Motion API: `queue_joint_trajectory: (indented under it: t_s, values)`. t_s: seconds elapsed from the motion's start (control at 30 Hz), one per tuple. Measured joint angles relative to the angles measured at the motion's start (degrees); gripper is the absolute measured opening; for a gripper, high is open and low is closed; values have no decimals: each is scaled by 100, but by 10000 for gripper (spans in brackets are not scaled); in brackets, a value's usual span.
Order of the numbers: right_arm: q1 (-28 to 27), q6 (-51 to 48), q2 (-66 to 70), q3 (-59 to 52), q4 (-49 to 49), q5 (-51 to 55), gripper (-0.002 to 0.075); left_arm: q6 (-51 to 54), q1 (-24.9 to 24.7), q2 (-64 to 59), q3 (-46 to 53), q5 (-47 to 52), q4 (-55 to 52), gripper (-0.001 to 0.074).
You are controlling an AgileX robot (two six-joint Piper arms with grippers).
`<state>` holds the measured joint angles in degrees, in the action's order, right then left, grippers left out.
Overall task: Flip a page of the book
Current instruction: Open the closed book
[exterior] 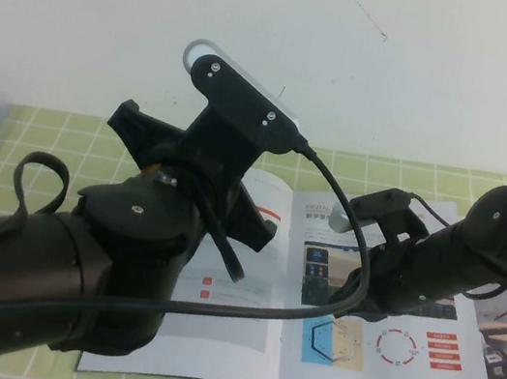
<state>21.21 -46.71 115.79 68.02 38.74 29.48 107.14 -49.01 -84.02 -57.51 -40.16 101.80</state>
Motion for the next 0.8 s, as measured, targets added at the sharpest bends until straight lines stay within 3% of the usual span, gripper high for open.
queue_joint_trajectory:
  t_s: [0.8]
  values:
    - [0,-367,-1568,-575,320,54,-2,-124,0,152,0,-85,33,-4]
